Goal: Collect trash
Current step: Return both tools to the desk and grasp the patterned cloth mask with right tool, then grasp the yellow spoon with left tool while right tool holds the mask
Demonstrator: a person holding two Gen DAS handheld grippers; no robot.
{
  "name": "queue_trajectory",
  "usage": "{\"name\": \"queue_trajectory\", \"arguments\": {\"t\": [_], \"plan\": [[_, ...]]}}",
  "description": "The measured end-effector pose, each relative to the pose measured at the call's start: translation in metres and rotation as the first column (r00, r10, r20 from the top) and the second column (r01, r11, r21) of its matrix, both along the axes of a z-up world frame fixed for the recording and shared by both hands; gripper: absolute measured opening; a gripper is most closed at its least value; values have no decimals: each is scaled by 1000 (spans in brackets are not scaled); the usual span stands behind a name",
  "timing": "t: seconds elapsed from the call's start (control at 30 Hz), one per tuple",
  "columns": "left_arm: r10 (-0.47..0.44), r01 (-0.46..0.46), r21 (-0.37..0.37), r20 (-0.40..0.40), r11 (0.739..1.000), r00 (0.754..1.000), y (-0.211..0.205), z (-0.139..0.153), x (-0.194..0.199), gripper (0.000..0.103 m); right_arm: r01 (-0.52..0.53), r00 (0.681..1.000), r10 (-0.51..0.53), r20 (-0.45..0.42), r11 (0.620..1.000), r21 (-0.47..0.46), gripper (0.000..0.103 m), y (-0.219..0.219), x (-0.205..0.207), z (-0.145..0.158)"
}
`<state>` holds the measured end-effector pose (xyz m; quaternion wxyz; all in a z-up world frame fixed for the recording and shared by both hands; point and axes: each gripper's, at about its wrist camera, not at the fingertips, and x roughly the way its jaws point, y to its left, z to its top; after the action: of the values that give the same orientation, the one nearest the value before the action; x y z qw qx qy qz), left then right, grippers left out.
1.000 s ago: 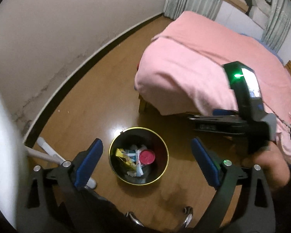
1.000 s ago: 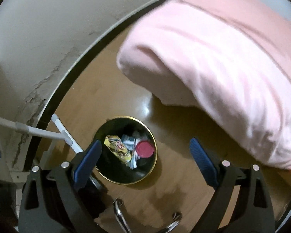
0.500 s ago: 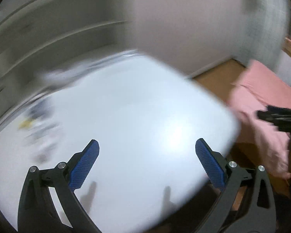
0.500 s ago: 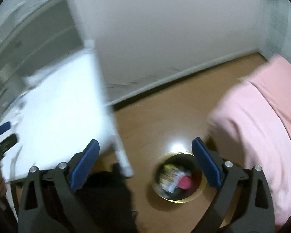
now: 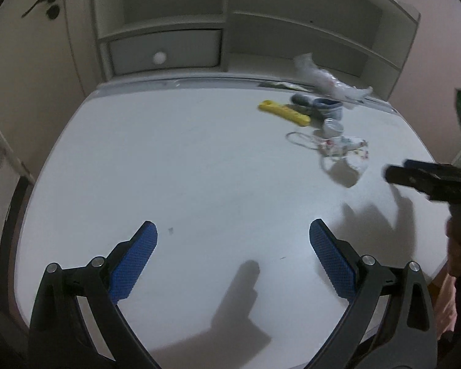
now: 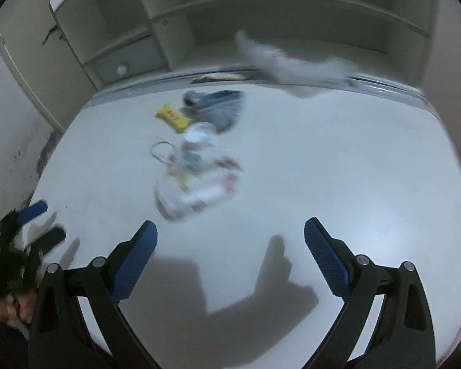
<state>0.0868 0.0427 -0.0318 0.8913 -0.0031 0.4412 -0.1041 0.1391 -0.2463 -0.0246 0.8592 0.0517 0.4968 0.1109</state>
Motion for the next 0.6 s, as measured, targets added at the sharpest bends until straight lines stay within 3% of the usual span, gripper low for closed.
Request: {"name": "queue_trajectory", "arguments": {"t": [0.27, 0.37, 0.43, 0.5, 0.6], "plan": [[-21, 21, 8, -6, 1000, 1000, 5, -3, 13, 96, 14, 999, -16, -28, 997, -82, 92, 29, 39, -16], [-25, 25, 17, -6, 1000, 1000, 2, -3, 27, 96, 3, 999, -7, -39, 995, -97, 76, 30, 45, -20], [-24, 25, 22, -8, 999, 1000, -2, -2, 40, 96, -1, 1000, -2, -27, 993, -114, 57, 27, 43, -21], [-34, 34, 21, -11, 999, 999, -10, -1, 54, 96, -16, 1000, 13, -20, 993, -116, 30, 25, 38, -20], [-53, 54, 17, -44, 998, 998, -27, -2, 77, 96, -33, 999, 31, -27, 997, -76, 28, 14, 24, -18]]}}
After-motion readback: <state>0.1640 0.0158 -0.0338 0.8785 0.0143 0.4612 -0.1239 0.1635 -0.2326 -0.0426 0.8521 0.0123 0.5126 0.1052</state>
